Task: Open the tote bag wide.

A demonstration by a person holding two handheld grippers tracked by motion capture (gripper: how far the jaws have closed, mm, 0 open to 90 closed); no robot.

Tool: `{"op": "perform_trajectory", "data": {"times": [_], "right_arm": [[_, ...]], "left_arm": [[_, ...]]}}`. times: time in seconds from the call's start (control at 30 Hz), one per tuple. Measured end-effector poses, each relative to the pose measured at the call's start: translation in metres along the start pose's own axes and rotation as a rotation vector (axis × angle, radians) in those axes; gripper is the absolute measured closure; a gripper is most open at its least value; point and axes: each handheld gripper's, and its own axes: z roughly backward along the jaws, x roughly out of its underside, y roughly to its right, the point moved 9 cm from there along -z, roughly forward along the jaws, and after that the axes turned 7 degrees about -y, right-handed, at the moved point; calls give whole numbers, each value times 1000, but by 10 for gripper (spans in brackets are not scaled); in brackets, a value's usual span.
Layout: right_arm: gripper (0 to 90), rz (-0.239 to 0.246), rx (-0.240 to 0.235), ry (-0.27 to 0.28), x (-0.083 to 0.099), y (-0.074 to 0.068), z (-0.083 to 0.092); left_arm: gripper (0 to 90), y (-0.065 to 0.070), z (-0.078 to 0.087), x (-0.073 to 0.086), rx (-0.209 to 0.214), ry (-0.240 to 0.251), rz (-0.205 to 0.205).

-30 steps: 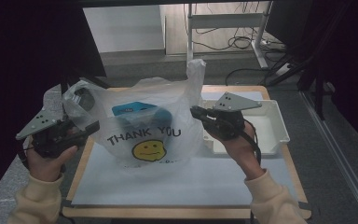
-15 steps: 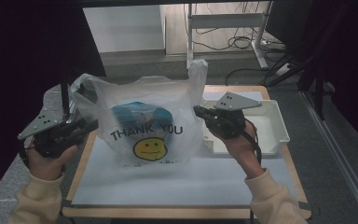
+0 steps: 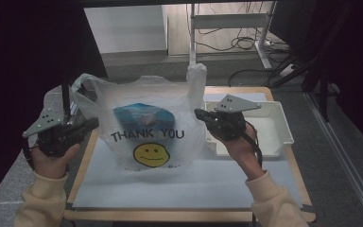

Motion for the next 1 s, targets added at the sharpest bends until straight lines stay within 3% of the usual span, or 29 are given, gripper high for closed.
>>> {"op": "perform_trajectory", "data": {"times": [0.47,1.0], "right_arm": [[884,-45,-32,-15,25,-5,-17],[884,-99,-59,-26,55,-7,-32]], "left_arm": [[897,-1,-14,22,32,-31,38],[897,-5,-29,45,28,-88,55]]}}
